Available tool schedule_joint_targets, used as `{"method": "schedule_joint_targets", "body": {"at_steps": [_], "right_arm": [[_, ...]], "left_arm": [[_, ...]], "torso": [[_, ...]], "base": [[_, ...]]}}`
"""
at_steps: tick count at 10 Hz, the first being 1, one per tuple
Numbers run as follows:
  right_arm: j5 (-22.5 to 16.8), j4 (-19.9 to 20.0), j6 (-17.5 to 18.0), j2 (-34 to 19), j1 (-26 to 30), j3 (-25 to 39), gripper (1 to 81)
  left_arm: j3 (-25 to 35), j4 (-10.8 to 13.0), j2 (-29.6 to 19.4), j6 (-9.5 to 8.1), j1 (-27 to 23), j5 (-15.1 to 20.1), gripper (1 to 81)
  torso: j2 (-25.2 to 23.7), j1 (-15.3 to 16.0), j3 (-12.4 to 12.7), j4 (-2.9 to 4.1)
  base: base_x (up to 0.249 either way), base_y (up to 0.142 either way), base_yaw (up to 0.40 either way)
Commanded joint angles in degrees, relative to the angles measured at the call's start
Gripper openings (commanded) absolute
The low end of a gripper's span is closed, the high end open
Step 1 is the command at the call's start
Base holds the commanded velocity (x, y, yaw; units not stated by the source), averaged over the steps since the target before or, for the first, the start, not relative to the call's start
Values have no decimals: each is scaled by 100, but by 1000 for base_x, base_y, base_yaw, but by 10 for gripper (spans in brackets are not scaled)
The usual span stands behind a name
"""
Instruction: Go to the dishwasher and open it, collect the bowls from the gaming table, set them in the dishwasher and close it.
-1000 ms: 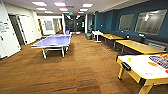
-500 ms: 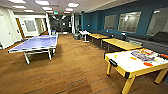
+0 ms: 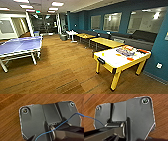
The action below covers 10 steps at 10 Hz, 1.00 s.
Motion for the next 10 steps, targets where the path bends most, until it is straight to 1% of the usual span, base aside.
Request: {"method": "schedule_joint_targets", "body": {"at_steps": [1, 10], "right_arm": [[-319, 34, -23, -1, 296, -18, 811], [-319, 34, -14, -1, 305, -18, 811]], "left_arm": [[-13, 40, 6, 52, -278, 286, 811], [-13, 31, 15, 52, -278, 286, 811]], "torso": [[0, 0, 0, 0], [0, 0, 0, 0]], "base": [[0, 0, -380], [0, 0, -379]]}}
